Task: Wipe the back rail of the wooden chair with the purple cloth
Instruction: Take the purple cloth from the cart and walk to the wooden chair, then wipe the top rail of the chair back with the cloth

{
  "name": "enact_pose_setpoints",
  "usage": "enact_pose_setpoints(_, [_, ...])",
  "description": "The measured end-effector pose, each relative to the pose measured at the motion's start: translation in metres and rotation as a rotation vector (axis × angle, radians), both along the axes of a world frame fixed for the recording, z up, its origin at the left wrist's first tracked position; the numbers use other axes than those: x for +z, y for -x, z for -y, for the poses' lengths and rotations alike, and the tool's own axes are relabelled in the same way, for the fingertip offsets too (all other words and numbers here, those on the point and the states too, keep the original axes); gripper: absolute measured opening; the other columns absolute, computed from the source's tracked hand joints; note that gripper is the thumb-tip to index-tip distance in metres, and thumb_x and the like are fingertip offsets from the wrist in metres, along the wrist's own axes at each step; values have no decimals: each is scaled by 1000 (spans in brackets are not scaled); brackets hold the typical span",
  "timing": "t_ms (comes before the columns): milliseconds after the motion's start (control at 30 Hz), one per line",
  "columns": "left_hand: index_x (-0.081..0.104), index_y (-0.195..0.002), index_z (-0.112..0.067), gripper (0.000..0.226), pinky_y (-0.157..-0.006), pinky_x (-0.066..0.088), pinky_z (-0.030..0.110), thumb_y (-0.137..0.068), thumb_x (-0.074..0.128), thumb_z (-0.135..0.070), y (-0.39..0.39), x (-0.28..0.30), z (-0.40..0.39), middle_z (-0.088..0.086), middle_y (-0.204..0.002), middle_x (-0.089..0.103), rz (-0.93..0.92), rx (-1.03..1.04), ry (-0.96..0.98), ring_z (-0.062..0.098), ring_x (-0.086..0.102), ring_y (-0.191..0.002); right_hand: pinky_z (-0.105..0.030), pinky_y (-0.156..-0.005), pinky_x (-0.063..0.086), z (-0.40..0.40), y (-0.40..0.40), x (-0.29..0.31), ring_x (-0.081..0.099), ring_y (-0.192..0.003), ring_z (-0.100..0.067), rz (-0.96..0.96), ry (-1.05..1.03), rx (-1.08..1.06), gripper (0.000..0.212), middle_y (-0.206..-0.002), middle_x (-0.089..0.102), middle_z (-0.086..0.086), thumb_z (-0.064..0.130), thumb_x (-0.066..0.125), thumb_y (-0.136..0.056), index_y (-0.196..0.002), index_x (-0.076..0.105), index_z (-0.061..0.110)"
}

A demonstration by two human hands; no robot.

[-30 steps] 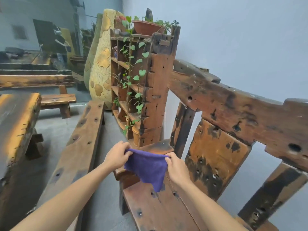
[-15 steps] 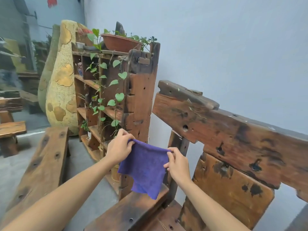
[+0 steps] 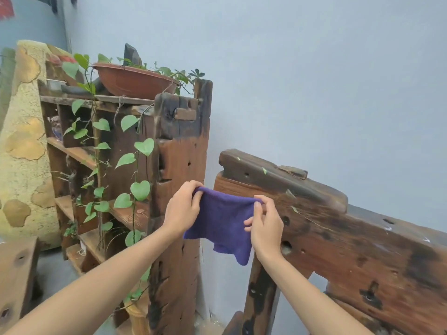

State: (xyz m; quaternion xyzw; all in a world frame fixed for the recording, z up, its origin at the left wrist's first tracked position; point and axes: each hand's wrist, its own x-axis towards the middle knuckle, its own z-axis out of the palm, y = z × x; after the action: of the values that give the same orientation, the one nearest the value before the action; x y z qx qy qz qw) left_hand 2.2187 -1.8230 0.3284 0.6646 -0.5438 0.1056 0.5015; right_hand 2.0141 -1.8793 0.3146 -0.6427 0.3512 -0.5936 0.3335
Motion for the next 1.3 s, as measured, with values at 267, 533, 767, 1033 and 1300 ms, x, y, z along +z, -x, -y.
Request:
enact_pose_setpoints(267, [58,-107,-17,14,-83,44,35,-104,44,-18,-42,94,114,-2,-106,59,-66,-141,303,8,50,-87,-39,-88,59,68,-47,99,72,-87,-7,-15,417,-230,22,-112,56,6,17,47,-109,-123,63,21])
enact_pose_setpoints(533, [38,-143,-18,43,-81,53,44,-101,46,-20,-42,125,205,10,-147,32,7,-326,159,34,63,-102,-42,-114,42,129,-104,127,32,-150,-32,-683,571,-487,59,-168,8,-21,23,53,-102,-158,35,27])
enact_pose_setpoints(767, [71,-101,-22,39,-71,54,37,-97,35,-38,-42,77,247,-5,-98,74,351,-275,199,20,69,-90,-47,-102,53,172,-111,77,63,-128,-33,-1049,610,-824,46,-150,57,-18,29,51,-96,-137,65,14])
enact_pose_setpoints(1033, [80,-96,-10,45,-104,49,49,-95,39,-29,-18,66,243,5,-98,80,524,-177,411,27,75,-92,-42,-75,58,176,-89,68,74,-92,-31,-1000,774,-963,35,-108,78,-10,27,48,-95,-110,76,12])
enact_pose_setpoints(1300, [67,-131,-10,56,-114,33,52,-100,30,-39,45,25,239,8,-135,67,604,-205,417,30,61,-125,-49,-107,47,174,-25,20,63,-127,-34,-927,815,-1111,47,-141,64,-14,30,42,-102,-138,65,12])
